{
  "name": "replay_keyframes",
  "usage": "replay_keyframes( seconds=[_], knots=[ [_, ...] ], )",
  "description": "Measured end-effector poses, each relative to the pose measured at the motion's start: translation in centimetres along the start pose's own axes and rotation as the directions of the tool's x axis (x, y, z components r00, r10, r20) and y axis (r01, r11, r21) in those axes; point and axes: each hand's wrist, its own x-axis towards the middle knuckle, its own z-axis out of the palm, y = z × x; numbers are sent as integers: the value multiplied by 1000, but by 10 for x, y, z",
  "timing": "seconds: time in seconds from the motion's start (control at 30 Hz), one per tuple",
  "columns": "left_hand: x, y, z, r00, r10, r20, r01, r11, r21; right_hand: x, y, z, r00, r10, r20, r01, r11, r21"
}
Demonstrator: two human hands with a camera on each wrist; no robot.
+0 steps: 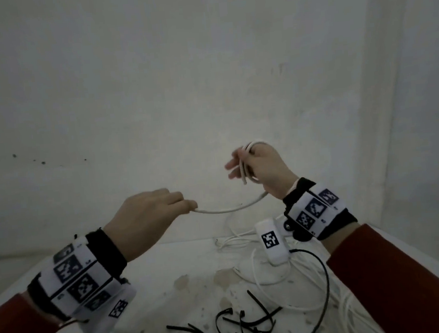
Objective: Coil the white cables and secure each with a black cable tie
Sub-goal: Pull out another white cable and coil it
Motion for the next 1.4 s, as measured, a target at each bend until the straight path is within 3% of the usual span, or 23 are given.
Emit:
replay_keyframes(
  seconds=[0.07, 0.17, 0.23, 0.3, 0.33, 0.4, 0.47, 0.53, 0.6, 0.67, 0.7, 0.8, 0.87, 1.0, 1.13, 1.23, 1.4],
  knots=[
    [2, -6, -5, 1000, 1, 6, -1, 998, 67, -11, 5, 9, 977, 110, 184, -68, 973, -219],
    [5, -13, -5, 1000, -17, 7, 16, 992, 129, -31, 7, 21, 882, 230, 411, -33, 901, -432],
    [8, -18, -7, 999, -51, 8, 49, 989, 139, -42, 9, 25, 852, 260, 455, -23, 886, -463],
    [11, -22, -11, 997, -77, 22, 72, 986, 150, -53, 6, 30, 853, 283, 438, -33, 868, -495],
    [13, -24, -12, 996, -80, 28, 75, 986, 146, -58, 5, 33, 856, 280, 435, 22, 821, -571],
    [15, -26, -12, 996, -81, 44, 75, 989, 127, -63, 5, 36, 860, 227, 457, 225, 635, -739],
    [16, -26, -12, 995, -85, 56, 81, 993, 82, -66, 4, 38, 840, 162, 518, 375, 516, -770],
    [15, -22, -9, 992, -102, 73, 104, 994, -25, -67, 1, 37, 825, 117, 553, 398, 574, -716],
    [12, -19, -7, 991, -117, 71, 127, 978, -165, -64, 1, 34, 836, 74, 544, 304, 763, -571],
    [10, -17, -4, 991, -133, 26, 134, 945, -299, -61, 3, 31, 864, 19, 503, 140, 951, -277],
    [10, -14, -3, 990, -142, 1, 133, 926, -353, -59, 4, 32, 881, -4, 474, 76, 988, -132],
    [12, -6, -4, 968, -239, -73, 165, 830, -533, -55, 3, 43, 909, -55, 414, 4, 992, 123],
    [15, -2, -5, 927, -355, -120, 213, 763, -611, -54, 0, 54, 916, -89, 392, 7, 978, 206],
    [17, -3, -6, 878, -467, -104, 247, 629, -737, -49, -3, 71, 949, -100, 299, 9, 957, 291],
    [13, -6, -7, 876, -482, -1, 273, 498, -823, -46, -3, 76, 987, -81, 141, 46, 971, 235],
    [11, -11, -7, 891, -452, 46, 308, 526, -792, -47, 0, 70, 986, -57, 157, 18, 971, 240],
    [14, -18, -6, 908, -407, 97, 335, 568, -752, -49, 8, 59, 905, -135, 404, -7, 944, 331]
  ],
)
